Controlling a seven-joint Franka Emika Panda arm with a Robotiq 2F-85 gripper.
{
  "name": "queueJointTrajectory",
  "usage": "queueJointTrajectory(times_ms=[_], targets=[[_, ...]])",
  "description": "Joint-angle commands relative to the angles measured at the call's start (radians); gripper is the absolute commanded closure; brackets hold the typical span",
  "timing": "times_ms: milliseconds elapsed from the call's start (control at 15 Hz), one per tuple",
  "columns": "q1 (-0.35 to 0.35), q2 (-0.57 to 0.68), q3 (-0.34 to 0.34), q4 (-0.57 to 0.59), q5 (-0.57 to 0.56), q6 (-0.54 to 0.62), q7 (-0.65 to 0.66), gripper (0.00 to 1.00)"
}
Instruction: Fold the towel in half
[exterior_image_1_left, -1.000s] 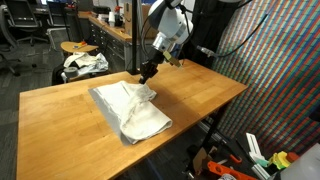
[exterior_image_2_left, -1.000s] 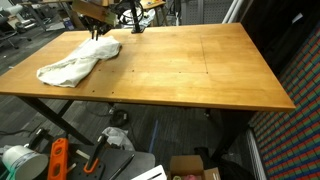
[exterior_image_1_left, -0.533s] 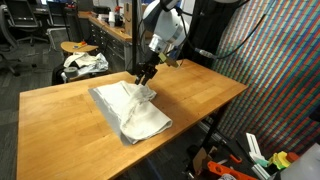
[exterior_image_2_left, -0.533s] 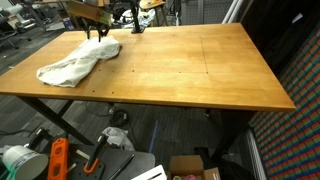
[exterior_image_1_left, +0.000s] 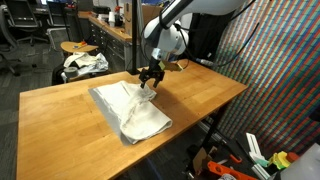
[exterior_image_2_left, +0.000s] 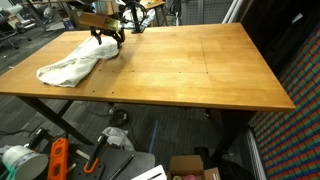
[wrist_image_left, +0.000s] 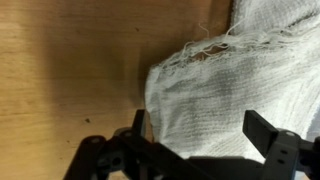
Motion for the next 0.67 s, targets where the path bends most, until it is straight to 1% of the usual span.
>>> queueJointTrajectory(times_ms=[0, 133, 600], targets=[[0.009, 0.02, -0.018, 0.022, -0.058, 0.003, 0.072, 0.0], [0.005, 0.031, -0.017, 0.029, -0.074, -0.02, 0.084, 0.0], [-0.009, 0.061, -0.001, 0.045, -0.066, -0.05, 0.07, 0.0]])
